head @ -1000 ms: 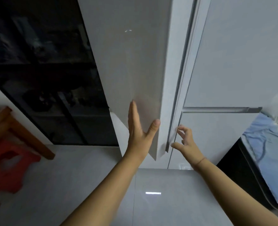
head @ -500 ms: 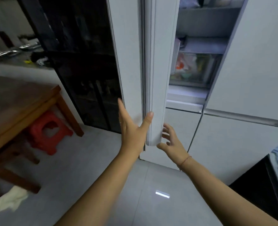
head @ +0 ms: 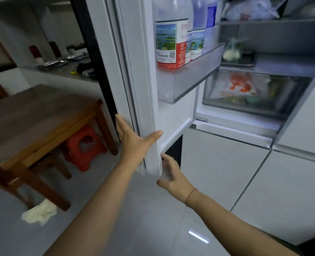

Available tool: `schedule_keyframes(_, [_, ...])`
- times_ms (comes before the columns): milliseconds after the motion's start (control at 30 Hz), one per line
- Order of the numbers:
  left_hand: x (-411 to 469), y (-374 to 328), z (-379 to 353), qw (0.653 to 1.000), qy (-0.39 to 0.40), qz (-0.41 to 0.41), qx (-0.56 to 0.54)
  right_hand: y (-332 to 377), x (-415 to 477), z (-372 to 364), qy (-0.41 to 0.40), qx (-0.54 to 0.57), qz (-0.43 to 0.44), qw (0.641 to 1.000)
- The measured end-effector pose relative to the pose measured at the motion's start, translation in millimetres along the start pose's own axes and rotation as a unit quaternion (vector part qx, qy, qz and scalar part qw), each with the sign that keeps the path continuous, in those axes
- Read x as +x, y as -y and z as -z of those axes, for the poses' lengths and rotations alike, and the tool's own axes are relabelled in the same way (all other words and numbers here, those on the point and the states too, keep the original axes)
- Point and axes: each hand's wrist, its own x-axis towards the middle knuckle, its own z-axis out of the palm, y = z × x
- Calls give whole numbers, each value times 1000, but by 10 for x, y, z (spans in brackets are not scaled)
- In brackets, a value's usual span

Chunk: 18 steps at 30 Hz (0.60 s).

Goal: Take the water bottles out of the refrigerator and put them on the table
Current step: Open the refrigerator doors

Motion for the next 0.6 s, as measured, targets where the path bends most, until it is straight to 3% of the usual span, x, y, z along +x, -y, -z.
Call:
schedule_keyframes(267, [548,278,485,999,17,-12,34,132,578,-546,53,-11,-24,998])
schedule_keyframes(600, [1112,433,786,998,61,-13,-6,345,1195,-984,65,-126,-16,990])
